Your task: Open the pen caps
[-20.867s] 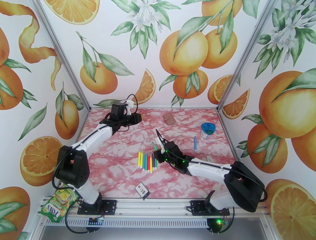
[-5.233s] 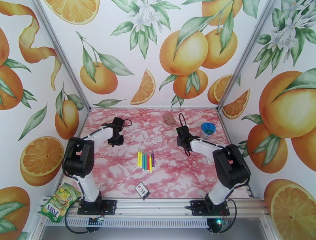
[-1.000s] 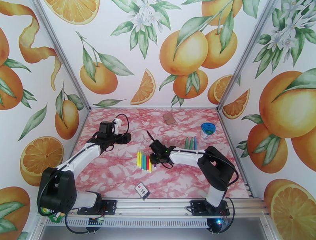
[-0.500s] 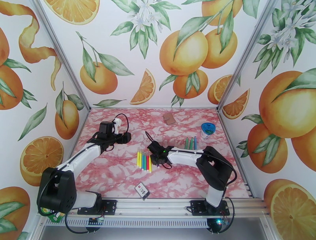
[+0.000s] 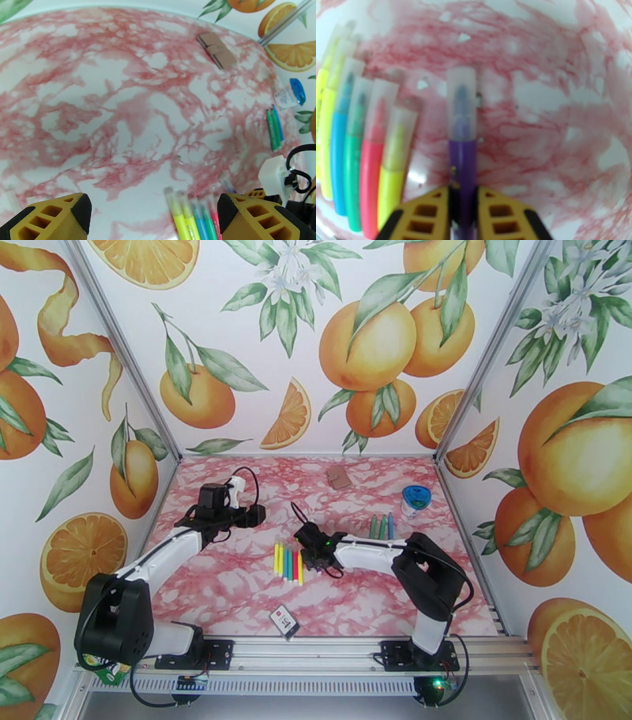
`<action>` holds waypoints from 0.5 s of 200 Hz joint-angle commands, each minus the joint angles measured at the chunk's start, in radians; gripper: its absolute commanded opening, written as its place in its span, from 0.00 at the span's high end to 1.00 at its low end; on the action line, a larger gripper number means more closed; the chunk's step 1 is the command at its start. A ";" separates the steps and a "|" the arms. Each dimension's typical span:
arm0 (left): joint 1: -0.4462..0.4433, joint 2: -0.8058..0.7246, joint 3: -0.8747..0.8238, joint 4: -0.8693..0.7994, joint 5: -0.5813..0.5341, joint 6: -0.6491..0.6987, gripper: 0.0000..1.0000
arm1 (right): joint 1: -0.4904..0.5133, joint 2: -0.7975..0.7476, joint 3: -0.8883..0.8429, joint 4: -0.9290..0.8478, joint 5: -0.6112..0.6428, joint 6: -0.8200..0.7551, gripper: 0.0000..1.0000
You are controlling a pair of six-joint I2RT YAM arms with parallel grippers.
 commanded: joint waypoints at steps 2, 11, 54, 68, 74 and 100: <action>0.006 0.014 -0.005 0.048 0.064 -0.016 0.12 | 0.002 -0.059 -0.031 0.009 0.059 -0.003 0.84; 0.006 0.019 -0.001 0.049 0.083 -0.017 0.12 | 0.002 -0.079 -0.037 0.020 0.065 -0.010 0.84; 0.003 0.045 0.011 0.100 0.197 -0.045 0.13 | -0.002 -0.167 -0.081 0.131 0.042 -0.067 0.86; 0.000 0.057 0.015 0.131 0.240 -0.064 0.14 | -0.005 -0.193 -0.105 0.188 0.017 -0.078 0.86; -0.003 0.062 0.017 0.142 0.256 -0.073 0.14 | -0.007 -0.204 -0.115 0.213 0.005 -0.080 0.86; -0.025 0.078 0.027 0.169 0.290 -0.096 0.15 | -0.007 -0.247 -0.150 0.309 -0.028 -0.088 0.86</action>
